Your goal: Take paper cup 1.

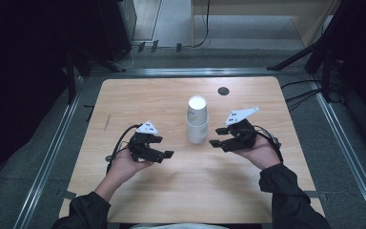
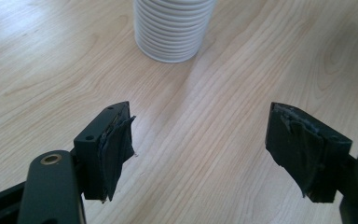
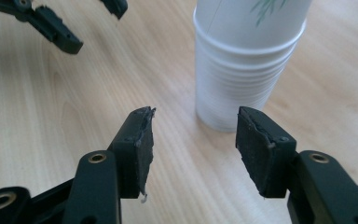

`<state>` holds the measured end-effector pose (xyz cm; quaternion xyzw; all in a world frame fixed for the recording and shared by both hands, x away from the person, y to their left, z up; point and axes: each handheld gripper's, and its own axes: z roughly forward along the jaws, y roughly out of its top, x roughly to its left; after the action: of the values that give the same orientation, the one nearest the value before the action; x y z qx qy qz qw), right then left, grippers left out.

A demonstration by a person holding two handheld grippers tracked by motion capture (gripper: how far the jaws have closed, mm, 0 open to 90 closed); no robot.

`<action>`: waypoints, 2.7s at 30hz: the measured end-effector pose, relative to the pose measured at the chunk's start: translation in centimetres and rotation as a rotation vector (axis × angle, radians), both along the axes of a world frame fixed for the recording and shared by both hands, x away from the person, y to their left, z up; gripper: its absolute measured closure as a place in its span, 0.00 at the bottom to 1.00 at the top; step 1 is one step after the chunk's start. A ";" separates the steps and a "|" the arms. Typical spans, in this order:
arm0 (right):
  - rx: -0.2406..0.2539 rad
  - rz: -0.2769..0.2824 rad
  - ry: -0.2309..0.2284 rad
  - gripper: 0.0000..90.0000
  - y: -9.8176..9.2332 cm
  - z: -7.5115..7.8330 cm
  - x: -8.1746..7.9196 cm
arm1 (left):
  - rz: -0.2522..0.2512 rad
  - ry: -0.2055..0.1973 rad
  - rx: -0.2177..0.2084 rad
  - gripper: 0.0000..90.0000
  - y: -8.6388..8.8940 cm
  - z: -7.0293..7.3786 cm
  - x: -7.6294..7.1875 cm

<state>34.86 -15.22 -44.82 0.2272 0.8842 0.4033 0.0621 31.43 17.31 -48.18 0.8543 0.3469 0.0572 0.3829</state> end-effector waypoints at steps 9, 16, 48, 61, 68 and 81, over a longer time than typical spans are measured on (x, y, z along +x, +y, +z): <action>0.019 -0.010 0.047 0.45 -0.2 0.6 1.5 | 0.011 0.020 0.010 0.20 0.6 0.2 0.6; -0.030 -0.005 0.023 0.39 -0.3 2.1 1.5 | 0.018 0.041 0.015 0.18 0.9 0.0 0.8; -0.120 0.057 0.019 0.24 5.1 6.2 7.2 | 0.022 0.065 -0.005 0.18 1.8 -0.3 -1.0; -0.225 0.077 0.040 0.29 7.9 7.1 8.5 | 0.003 0.067 -0.008 0.18 1.8 -0.2 -1.1; -0.241 0.083 0.053 0.36 8.4 7.5 8.4 | -0.007 0.074 -0.024 0.18 1.5 -0.1 -0.8; -0.219 0.066 0.043 0.37 8.1 10.2 7.8 | -0.042 0.064 -0.049 0.16 1.0 0.3 -0.5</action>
<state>42.61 -7.14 -34.57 0.1986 0.9311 0.3011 0.0540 30.93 18.34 -47.91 0.8530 0.3425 0.0132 0.3936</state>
